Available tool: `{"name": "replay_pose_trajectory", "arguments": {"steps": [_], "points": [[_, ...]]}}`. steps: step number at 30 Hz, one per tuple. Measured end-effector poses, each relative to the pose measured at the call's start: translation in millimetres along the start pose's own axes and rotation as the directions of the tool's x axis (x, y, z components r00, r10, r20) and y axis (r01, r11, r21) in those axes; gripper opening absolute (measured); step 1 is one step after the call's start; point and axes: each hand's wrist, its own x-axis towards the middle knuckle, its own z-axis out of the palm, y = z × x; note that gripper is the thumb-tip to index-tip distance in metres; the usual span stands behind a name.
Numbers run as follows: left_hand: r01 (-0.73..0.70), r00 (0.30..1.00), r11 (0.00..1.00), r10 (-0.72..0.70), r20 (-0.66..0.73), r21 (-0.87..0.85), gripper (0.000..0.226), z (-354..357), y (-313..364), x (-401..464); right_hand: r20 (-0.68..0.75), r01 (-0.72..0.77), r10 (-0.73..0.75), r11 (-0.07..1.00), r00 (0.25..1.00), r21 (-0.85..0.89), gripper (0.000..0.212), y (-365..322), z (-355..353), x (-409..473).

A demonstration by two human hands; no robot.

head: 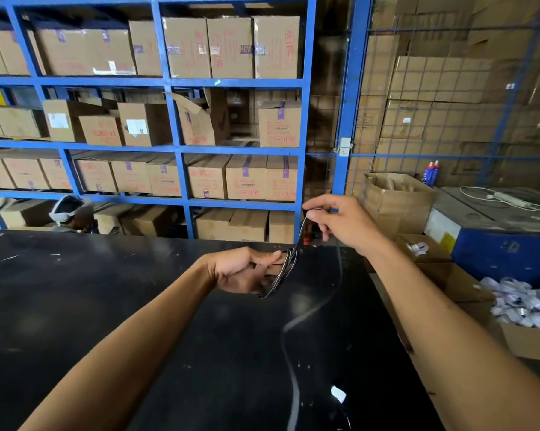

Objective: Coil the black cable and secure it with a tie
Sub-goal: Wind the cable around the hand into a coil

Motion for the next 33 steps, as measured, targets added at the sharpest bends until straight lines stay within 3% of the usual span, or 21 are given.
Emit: {"name": "replay_pose_trajectory", "arguments": {"steps": [3,5,8,10,13,17,21,24,28,30,33], "points": [[-0.104,0.985,0.99,0.115,0.127,-0.094,0.052,4,5,-7,-0.15,-0.003,0.011,0.999,0.989,0.049,0.011,13,3,5],[-0.19,0.956,0.972,0.215,0.199,-0.137,0.053,8,12,-13,-0.162,-0.043,0.063,0.991,0.985,0.124,0.012,23,16,2],[-0.302,0.892,0.915,0.37,0.26,-0.267,0.056,13,27,-19,-0.055,-0.156,0.176,0.951,0.983,0.268,0.014,46,45,-13],[-0.377,0.846,0.859,0.471,0.249,-0.346,0.054,13,39,-18,0.024,-0.176,0.177,0.942,0.984,0.286,0.015,61,65,-27],[-0.468,0.83,0.806,0.542,0.133,-0.363,0.051,3,50,-16,0.156,-0.166,0.128,0.952,0.979,0.258,0.021,64,82,-51],[-0.513,0.85,0.756,0.513,-0.119,-0.407,0.044,-20,45,-20,0.209,-0.168,0.128,0.968,0.97,0.187,0.018,52,76,-69],[-0.475,0.873,0.825,0.399,-0.281,-0.306,0.032,-44,22,-22,0.182,-0.191,0.16,0.967,0.97,0.168,0.017,32,48,-68],[-0.333,0.926,0.917,0.273,-0.262,-0.22,0.04,-40,6,-20,0.162,-0.193,0.164,0.965,0.973,0.179,0.013,12,27,-53],[-0.101,0.993,0.99,0.095,-0.066,-0.099,0.04,-16,1,-11,0.109,-0.121,0.117,0.992,0.987,0.024,0.006,-8,17,-25],[-0.05,0.999,0.999,0.05,0.014,-0.016,0.04,-7,2,-10,0.01,-0.066,0.067,0.997,0.998,-0.032,0.004,-11,16,-13],[-0.031,0.994,1.0,0.031,0.105,0.002,0.052,-1,1,-11,-0.128,-0.031,0.037,0.999,0.991,0.042,0.007,-5,12,-2]]}}
